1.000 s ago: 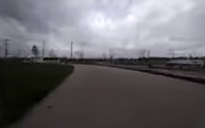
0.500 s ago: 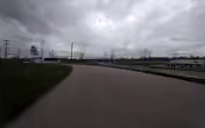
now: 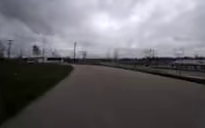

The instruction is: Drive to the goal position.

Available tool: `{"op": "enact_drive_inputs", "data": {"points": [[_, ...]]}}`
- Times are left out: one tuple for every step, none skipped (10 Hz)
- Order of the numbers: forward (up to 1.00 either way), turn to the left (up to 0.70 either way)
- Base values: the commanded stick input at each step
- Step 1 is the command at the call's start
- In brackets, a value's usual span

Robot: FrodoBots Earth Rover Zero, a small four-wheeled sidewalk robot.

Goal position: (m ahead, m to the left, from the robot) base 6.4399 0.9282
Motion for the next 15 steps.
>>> {"op": "enact_drive_inputs", "data": {"points": [[1.00,0.00],[1.00,0.00],[1.00,0.00],[1.00,0.00],[1.00,0.00],[1.00,0.00],[1.00,0.00],[1.00,0.00],[1.00,0.00],[1.00,0.00],[1.00,0.00],[1.00,0.00],[1.00,0.00],[1.00,0.00],[1.00,0.00]]}}
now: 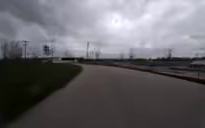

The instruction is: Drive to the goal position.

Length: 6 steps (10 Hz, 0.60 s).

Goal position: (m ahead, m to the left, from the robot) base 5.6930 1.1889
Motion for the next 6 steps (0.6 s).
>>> {"op": "enact_drive_inputs", "data": {"points": [[1.00,0.00],[1.00,0.00],[1.00,0.00],[1.00,0.00],[1.00,0.00],[1.00,0.00]]}}
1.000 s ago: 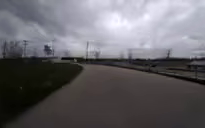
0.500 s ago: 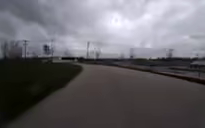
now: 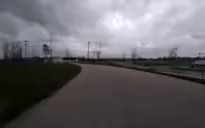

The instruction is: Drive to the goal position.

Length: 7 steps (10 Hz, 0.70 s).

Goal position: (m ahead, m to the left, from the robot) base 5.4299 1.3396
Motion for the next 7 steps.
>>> {"op": "enact_drive_inputs", "data": {"points": [[1.00,0.00],[1.00,0.00],[1.00,0.00],[1.00,0.00],[1.00,0.00],[1.00,0.00],[1.00,0.00]]}}
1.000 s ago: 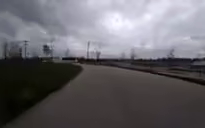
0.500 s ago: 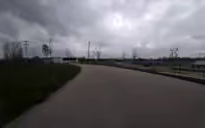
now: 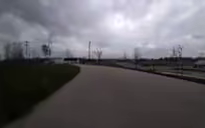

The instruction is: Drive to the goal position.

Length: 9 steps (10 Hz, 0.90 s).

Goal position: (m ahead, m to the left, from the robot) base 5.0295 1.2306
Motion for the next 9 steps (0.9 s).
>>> {"op": "enact_drive_inputs", "data": {"points": [[1.00,0.00],[1.00,0.00],[1.00,0.00],[1.00,0.00],[1.00,0.00],[1.00,0.00],[1.00,0.00],[1.00,0.00],[1.00,0.00]]}}
